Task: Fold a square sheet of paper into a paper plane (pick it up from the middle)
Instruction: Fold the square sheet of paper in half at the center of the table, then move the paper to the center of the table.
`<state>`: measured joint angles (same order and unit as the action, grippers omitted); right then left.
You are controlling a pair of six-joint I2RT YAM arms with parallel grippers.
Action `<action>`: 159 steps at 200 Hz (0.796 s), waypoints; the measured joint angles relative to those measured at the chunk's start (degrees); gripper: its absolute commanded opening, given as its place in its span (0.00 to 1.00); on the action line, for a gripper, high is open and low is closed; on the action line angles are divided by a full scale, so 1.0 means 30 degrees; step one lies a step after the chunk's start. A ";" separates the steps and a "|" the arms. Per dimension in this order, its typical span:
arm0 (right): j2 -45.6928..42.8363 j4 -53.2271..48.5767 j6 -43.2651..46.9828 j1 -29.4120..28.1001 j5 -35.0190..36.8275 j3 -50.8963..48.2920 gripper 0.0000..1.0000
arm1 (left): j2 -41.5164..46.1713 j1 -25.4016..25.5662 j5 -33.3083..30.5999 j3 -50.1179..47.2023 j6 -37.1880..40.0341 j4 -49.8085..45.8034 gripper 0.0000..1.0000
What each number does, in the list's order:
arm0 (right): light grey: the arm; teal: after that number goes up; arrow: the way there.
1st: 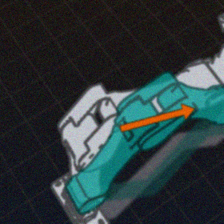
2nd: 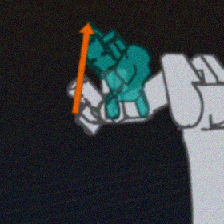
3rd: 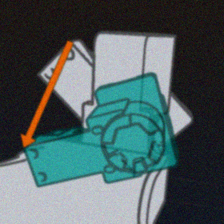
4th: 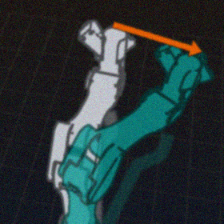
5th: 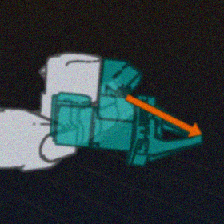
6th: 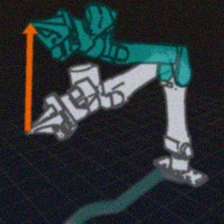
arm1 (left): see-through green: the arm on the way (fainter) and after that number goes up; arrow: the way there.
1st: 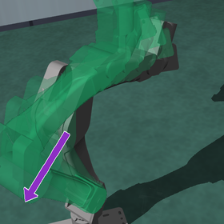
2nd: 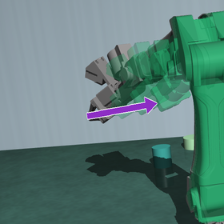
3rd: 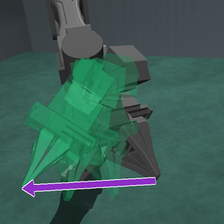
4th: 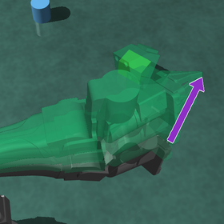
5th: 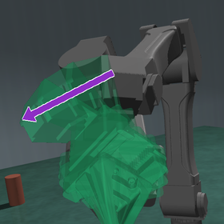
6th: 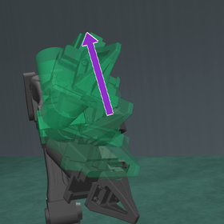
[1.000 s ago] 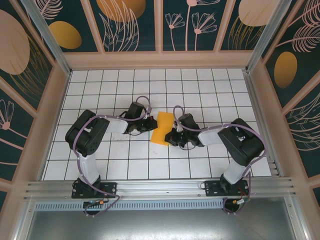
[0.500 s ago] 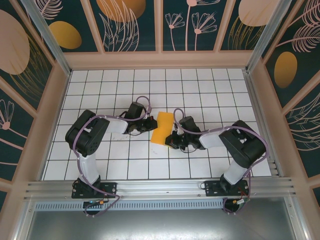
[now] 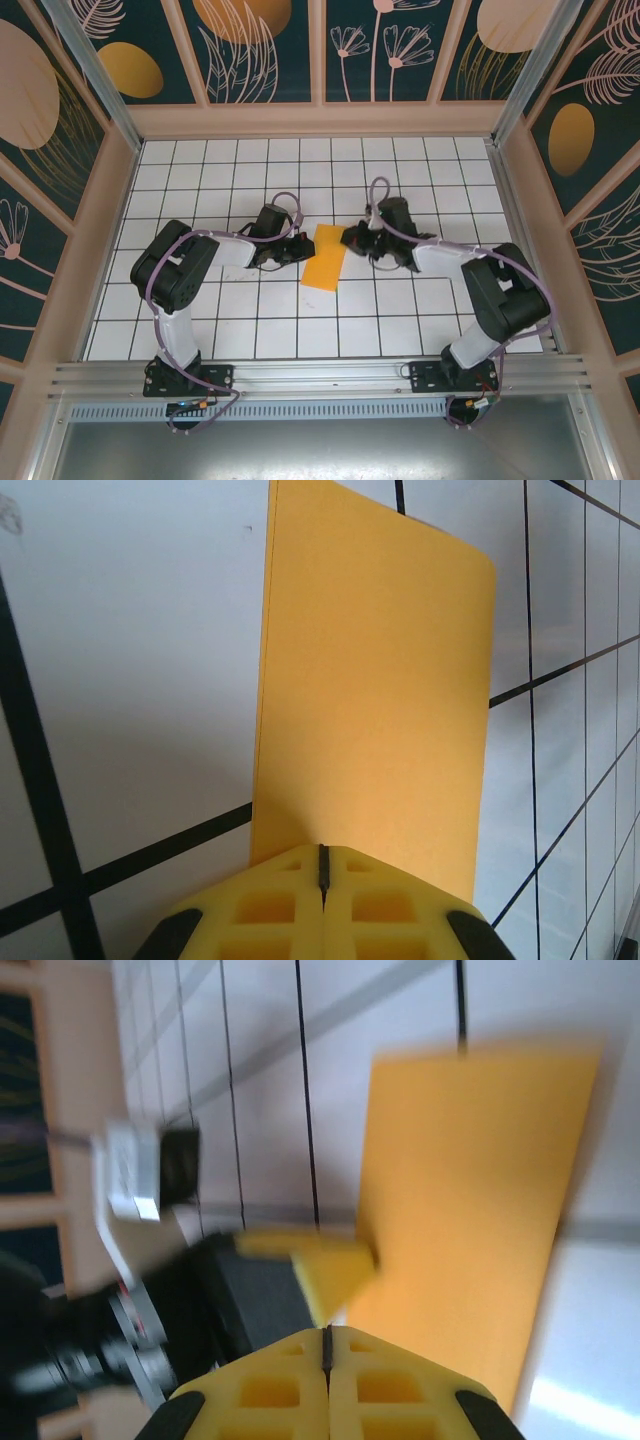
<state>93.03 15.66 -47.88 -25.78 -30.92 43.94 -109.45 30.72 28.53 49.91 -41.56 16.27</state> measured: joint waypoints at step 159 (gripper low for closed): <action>0.7227 -0.3169 0.1005 0.1960 -0.1064 0.5756 0.06 | 0.0000 -0.0007 0.0022 0.0000 0.0000 0.0000 0.00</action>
<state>114.72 6.15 -44.86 -19.90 -34.11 61.21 -109.45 30.70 28.60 49.91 -41.56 16.27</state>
